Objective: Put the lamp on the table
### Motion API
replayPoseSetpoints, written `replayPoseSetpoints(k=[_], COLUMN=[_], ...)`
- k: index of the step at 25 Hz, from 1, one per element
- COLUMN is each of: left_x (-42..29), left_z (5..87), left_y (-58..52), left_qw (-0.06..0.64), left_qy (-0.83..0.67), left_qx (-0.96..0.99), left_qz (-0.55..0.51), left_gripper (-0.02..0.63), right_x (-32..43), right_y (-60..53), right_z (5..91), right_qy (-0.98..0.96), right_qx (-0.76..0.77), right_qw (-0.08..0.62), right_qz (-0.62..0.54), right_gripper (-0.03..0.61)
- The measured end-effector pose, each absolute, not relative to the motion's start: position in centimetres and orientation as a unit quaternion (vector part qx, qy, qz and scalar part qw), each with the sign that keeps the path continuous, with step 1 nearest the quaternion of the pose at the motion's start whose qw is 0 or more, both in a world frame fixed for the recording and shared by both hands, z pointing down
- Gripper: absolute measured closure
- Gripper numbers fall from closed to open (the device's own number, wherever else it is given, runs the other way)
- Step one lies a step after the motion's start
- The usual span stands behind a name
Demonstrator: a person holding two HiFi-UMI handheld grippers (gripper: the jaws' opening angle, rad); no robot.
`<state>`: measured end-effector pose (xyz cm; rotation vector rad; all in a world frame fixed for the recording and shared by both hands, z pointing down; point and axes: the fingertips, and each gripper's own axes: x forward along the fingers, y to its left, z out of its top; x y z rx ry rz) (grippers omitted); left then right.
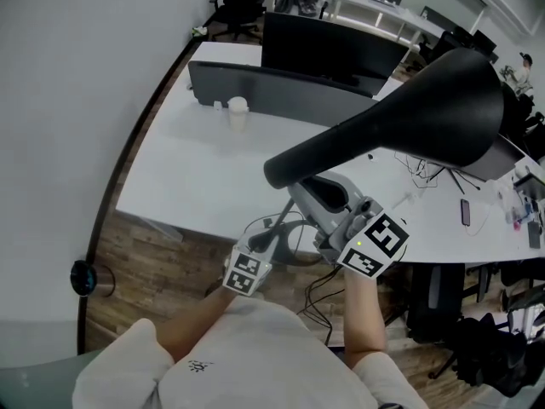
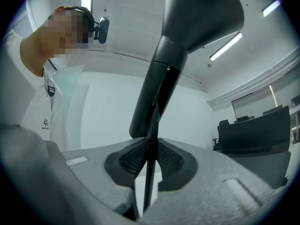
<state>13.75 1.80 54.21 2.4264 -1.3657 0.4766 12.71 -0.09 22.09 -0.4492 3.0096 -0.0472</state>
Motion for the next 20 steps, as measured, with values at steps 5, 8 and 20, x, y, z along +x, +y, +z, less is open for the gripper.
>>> replayPoseSetpoints(k=[5, 8, 20], left_x=[13.8, 14.0, 13.0], left_z=[54.2, 54.2, 53.8], left_y=[2.1, 2.0, -1.4], left_qw=[0.162, 0.161, 0.153], left_qy=[-0.471, -0.467, -0.450], left_qx=[0.851, 0.853, 0.864], left_qz=[0.168, 0.166, 0.169], left_gripper=[0.566, 0.566, 0.566], right_x=[12.4, 12.4, 11.8], right_y=[-0.2, -0.4, -3.7], right_z=[22.1, 22.0, 21.7], right_qy=[0.988, 0.987, 0.984], right_qx=[-0.147, -0.149, -0.171], right_qw=[0.050, 0.053, 0.055], right_qz=[-0.018, -0.016, -0.015], right_gripper=[0.531, 0.531, 0.531])
